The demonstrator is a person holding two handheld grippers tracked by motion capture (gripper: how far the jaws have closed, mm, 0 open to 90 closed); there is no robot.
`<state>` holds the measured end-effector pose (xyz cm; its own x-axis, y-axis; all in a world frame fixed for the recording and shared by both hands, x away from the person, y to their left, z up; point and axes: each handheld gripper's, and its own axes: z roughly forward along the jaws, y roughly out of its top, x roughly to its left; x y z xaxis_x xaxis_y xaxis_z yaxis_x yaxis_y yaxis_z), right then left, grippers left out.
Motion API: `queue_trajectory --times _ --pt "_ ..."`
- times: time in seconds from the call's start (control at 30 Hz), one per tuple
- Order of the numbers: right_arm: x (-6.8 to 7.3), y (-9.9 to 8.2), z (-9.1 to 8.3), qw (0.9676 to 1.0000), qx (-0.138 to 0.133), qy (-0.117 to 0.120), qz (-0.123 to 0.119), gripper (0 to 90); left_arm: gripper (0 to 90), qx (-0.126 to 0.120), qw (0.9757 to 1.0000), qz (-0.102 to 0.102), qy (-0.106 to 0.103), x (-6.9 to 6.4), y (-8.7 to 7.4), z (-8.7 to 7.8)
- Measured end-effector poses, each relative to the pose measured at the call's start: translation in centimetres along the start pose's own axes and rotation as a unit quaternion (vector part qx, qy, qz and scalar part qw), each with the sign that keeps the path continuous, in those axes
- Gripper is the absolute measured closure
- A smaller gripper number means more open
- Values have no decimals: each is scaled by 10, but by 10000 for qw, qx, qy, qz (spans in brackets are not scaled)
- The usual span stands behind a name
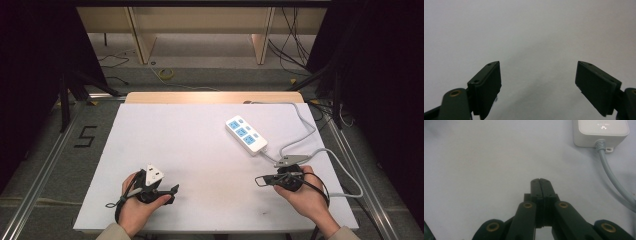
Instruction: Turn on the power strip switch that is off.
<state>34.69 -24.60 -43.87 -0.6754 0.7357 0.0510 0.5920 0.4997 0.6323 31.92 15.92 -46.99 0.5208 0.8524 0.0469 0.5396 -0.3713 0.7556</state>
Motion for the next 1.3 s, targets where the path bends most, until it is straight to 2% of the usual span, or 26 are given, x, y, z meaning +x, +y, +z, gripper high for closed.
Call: queue_trajectory --times 1.3 --pt "-12 29 2 9992 394 -18 105 900 204 -4 10000 -23 21 -1 0 1"
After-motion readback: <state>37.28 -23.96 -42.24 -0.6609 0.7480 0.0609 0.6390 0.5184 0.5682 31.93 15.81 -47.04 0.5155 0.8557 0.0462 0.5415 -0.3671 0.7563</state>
